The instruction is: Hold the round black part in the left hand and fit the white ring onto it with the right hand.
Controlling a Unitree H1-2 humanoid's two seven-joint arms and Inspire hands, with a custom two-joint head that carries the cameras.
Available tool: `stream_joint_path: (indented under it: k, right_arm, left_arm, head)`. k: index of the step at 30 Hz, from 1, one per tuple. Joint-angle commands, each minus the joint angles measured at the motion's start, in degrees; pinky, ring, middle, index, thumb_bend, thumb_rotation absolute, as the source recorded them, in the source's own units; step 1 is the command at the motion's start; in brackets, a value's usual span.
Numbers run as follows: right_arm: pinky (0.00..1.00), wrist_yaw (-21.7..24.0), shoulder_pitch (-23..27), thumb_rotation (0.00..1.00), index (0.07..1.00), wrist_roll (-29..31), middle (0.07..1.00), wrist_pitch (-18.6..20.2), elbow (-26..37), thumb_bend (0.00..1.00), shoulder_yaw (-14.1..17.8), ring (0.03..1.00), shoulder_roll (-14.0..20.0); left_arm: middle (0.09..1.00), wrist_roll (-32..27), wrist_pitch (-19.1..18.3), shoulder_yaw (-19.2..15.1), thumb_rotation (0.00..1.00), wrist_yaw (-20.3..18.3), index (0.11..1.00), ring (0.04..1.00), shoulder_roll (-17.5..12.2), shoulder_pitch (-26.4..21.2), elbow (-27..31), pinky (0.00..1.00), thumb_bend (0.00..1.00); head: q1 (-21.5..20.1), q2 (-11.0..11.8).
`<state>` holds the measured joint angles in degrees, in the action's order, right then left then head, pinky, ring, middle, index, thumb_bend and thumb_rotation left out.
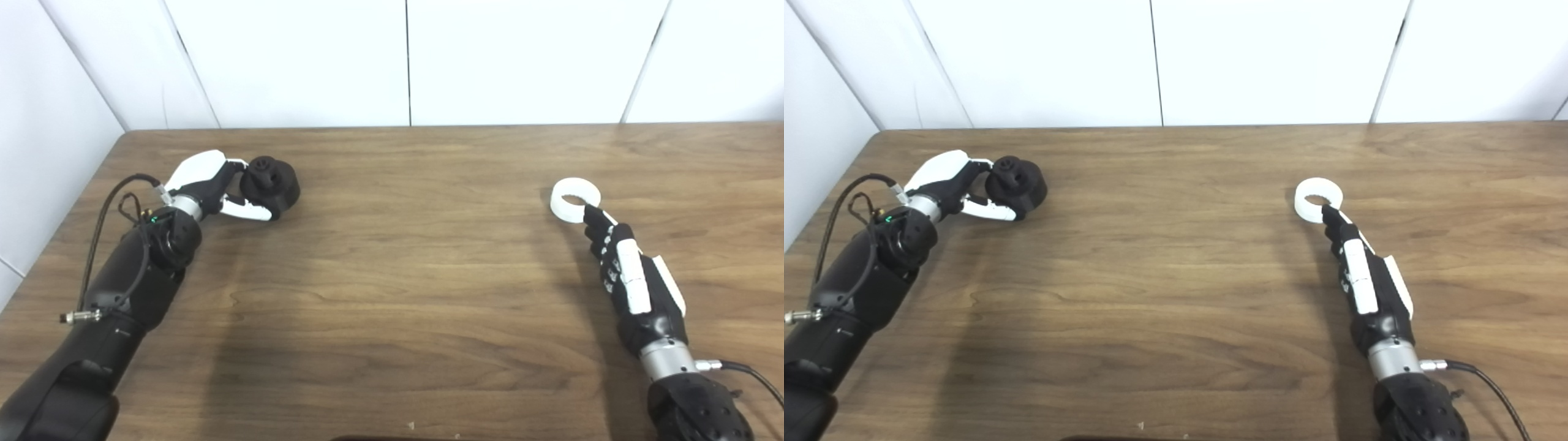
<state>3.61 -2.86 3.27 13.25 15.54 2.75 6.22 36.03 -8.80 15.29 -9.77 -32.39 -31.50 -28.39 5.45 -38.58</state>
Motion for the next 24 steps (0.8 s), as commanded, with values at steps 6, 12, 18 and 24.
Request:
stream_joint_path:
  k: [6, 12, 18, 24]
  right_arm:
    - [1.00, 0.7, -0.3, 1.00, 0.902, 0.6, 0.936, -2.1, 1.4, 0.58, 0.1, 0.962, 0.3]
    - [1.00, 0.5, -0.3, 1.00, 0.897, 0.2, 0.932, -1.2, 1.7, 0.59, 0.0, 0.957, 0.3]
    - [1.00, 0.6, -0.2, 1.00, 0.898, -0.1, 0.933, -0.8, 1.9, 0.60, -0.1, 0.960, 0.4]
    - [1.00, 0.9, -0.1, 1.00, 0.901, 0.3, 0.936, -0.6, 2.1, 0.60, 0.0, 0.965, 0.5]
  left_arm:
    - [0.868, -0.2, 2.1, -1.3, 0.35, 3.0, 0.664, 0.943, -1.2, -3.0, 0.0, 0.82, 0.77]
    - [0.867, -0.4, 2.9, -1.6, 0.36, 4.0, 0.640, 0.936, -1.1, -2.7, -0.4, 0.80, 0.75]
    - [0.862, -0.7, 3.2, -2.2, 0.36, 4.6, 0.634, 0.932, -0.9, -2.2, -0.2, 0.80, 0.74]
    - [0.866, -1.1, 3.2, -2.8, 0.36, 4.0, 0.632, 0.935, -0.6, -1.4, 1.0, 0.80, 0.75]
  head:
    - [0.1, -0.1]
    - [0.0, -0.1]
    - [-0.1, -0.1]
    - [-0.2, -0.3]
